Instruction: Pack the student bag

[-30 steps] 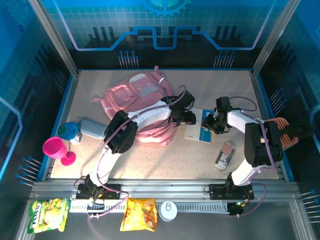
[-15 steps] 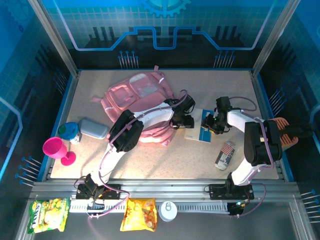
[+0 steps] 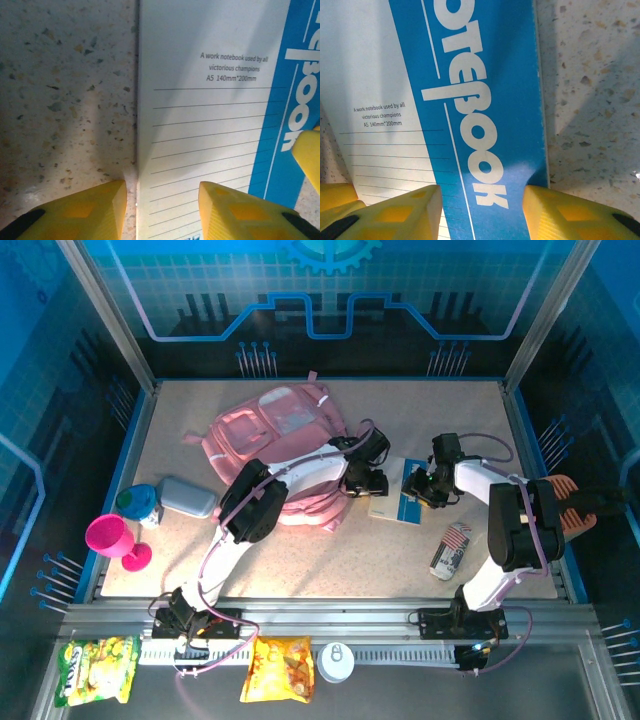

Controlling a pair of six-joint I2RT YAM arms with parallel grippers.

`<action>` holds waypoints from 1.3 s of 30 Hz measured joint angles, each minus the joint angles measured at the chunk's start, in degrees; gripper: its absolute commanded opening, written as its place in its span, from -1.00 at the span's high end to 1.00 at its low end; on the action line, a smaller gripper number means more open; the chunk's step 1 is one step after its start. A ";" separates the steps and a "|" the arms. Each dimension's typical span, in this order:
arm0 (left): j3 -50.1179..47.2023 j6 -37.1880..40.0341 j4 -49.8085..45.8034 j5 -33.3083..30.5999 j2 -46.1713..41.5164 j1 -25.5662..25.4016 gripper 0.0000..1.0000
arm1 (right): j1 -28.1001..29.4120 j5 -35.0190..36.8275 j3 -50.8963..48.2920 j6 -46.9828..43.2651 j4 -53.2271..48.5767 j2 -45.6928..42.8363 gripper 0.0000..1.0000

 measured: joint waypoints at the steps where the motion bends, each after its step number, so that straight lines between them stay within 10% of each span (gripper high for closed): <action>1: 0.11 -0.26 -0.02 0.28 0.13 0.04 0.17 | 0.00 0.00 0.17 0.00 -0.11 0.11 0.02; 27: 1.18 -0.66 3.23 14.43 -1.44 2.51 0.45 | -1.16 -2.99 1.05 0.26 -0.31 1.01 0.03; 39: 0.79 -0.55 2.69 13.97 -1.49 3.06 1.00 | -1.70 -4.35 -0.98 1.70 1.92 -0.87 -0.04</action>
